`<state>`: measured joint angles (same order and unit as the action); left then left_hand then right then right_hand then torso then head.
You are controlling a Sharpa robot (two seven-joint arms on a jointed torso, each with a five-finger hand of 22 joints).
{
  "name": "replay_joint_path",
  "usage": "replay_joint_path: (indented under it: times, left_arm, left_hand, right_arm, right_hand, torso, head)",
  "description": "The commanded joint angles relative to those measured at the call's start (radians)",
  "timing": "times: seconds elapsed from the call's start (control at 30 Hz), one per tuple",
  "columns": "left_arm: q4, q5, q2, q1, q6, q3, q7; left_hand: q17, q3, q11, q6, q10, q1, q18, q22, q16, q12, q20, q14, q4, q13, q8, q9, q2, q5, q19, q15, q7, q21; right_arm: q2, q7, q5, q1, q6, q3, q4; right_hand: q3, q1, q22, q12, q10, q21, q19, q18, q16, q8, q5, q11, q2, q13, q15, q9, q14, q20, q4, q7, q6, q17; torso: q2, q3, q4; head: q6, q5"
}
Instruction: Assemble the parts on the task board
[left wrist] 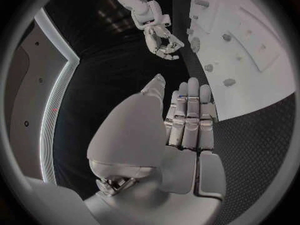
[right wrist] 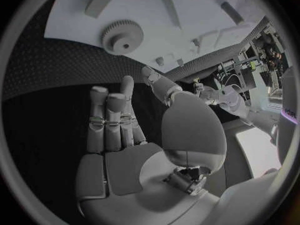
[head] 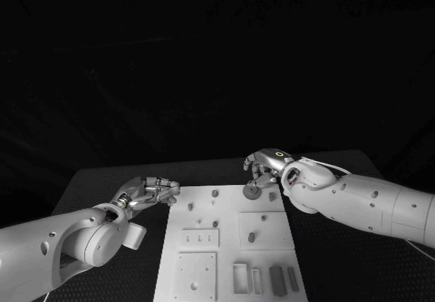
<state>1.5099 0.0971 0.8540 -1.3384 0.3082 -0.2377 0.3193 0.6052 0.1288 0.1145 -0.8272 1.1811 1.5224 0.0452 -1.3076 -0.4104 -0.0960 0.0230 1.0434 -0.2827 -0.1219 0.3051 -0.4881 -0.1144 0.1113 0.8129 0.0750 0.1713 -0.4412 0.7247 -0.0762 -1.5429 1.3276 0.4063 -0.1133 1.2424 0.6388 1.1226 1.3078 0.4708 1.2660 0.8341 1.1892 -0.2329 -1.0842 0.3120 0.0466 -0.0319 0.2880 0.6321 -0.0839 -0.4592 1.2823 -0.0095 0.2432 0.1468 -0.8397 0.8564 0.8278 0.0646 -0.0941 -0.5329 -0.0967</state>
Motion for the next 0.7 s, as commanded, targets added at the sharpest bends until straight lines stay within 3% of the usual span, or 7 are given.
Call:
replay_joint_path:
  times: [0.03, 0.07, 0.1, 0.23, 0.53, 0.7]
  left_arm:
    - [-0.002, -0.005, -0.004, -0.001, -0.018, 0.001, 0.007]
    - [-0.002, -0.005, -0.004, -0.001, -0.018, 0.001, 0.007]
    - [-0.003, -0.005, -0.004, -0.001, -0.017, 0.001, 0.007]
    - [-0.005, -0.005, -0.004, -0.001, -0.018, 0.001, 0.006]
    - [-0.007, -0.005, -0.008, -0.001, -0.021, 0.001, 0.006]
    - [-0.008, -0.005, -0.006, -0.001, -0.020, 0.001, 0.006]
  left_hand:
    - [0.001, -0.003, 0.008, -0.002, -0.001, 0.008, 0.020, -0.012, 0.006, 0.006, 0.000, -0.002, -0.004, -0.001, -0.004, -0.001, -0.001, -0.003, -0.009, 0.002, 0.006, -0.005]
    - [0.001, -0.003, 0.008, -0.002, -0.001, 0.008, 0.020, -0.012, 0.006, 0.006, 0.000, -0.002, -0.004, -0.001, -0.004, -0.001, -0.001, -0.003, -0.009, 0.002, 0.006, -0.005]
    - [0.001, -0.003, 0.008, -0.002, 0.000, 0.008, 0.020, -0.012, 0.006, 0.006, 0.000, -0.002, -0.004, -0.001, -0.004, -0.001, -0.001, -0.003, -0.009, 0.002, 0.006, -0.005]
    - [0.001, -0.003, 0.008, -0.002, 0.000, 0.008, 0.020, -0.012, 0.006, 0.006, 0.000, -0.002, -0.004, -0.001, -0.004, -0.001, -0.001, -0.003, -0.009, 0.002, 0.006, -0.005]
    - [0.002, -0.003, 0.008, -0.002, 0.000, 0.008, 0.020, -0.012, 0.006, 0.006, 0.000, -0.002, -0.004, -0.001, -0.005, -0.001, 0.000, -0.003, -0.009, 0.002, 0.006, -0.005]
    - [0.002, -0.003, 0.008, -0.002, 0.000, 0.008, 0.020, -0.012, 0.007, 0.007, 0.000, -0.002, -0.004, -0.001, -0.005, -0.001, 0.000, -0.003, -0.009, 0.002, 0.007, -0.005]
  right_arm:
    - [0.007, 0.025, 0.062, 0.000, -0.113, 0.000, -0.016]
    - [0.009, 0.025, 0.063, 0.000, -0.123, 0.000, -0.020]
    - [0.011, 0.025, 0.064, -0.001, -0.132, 0.000, -0.022]
    - [0.013, 0.025, 0.079, -0.001, -0.166, 0.000, -0.030]
    - [-0.003, 0.021, 0.080, -0.016, -0.215, -0.001, -0.061]
    - [-0.004, 0.025, 0.081, -0.025, -0.229, -0.001, -0.063]
  right_hand:
    - [-0.007, -0.003, 0.022, 0.240, -0.131, 0.016, 0.000, -0.029, -0.025, -0.007, 0.002, 0.003, 0.000, 0.246, 0.004, 0.006, -0.009, -0.008, -0.005, -0.010, 0.000, 0.019]
    - [-0.005, -0.006, 0.025, 0.373, -0.195, 0.034, -0.002, -0.029, -0.048, -0.016, 0.003, 0.004, 0.001, 0.371, 0.014, 0.013, -0.011, -0.012, -0.007, -0.014, 0.005, 0.038]
    - [-0.006, -0.009, 0.025, 0.396, -0.207, 0.040, -0.002, -0.029, -0.055, -0.016, 0.005, 0.002, -0.001, 0.393, 0.004, 0.013, -0.013, -0.013, -0.008, -0.004, 0.004, 0.044]
    - [-0.009, -0.019, 0.025, 0.566, -0.239, 0.103, -0.002, -0.029, -0.122, -0.020, 0.009, 0.004, -0.007, 0.522, 0.002, 0.020, -0.025, -0.024, -0.006, -0.005, -0.001, 0.118]
    - [-0.009, -0.036, 0.023, 0.678, -0.227, 0.179, -0.002, -0.029, -0.164, -0.016, 0.015, 0.004, -0.021, 0.585, 0.003, 0.022, -0.017, -0.034, -0.007, -0.007, -0.015, 0.189]
    - [-0.010, -0.043, 0.022, 0.700, -0.218, 0.195, -0.001, -0.029, -0.168, -0.009, 0.019, 0.004, -0.026, 0.598, 0.004, 0.020, -0.010, -0.036, -0.008, -0.007, -0.031, 0.201]
  torso:
    - [0.002, 0.0033, 0.0031]
    - [0.002, 0.0033, 0.0024]
    - [0.002, 0.0035, 0.0025]
    - [0.001, 0.0024, 0.0031]
    - [0.001, 0.0012, -0.0009]
    - [0.001, 0.0003, -0.0001]
  head:
    - [-0.001, -0.002]
    - [-0.003, -0.003]
    - [-0.003, -0.003]
    - [-0.003, -0.003]
    - [-0.006, -0.009]
    - [-0.008, -0.007]
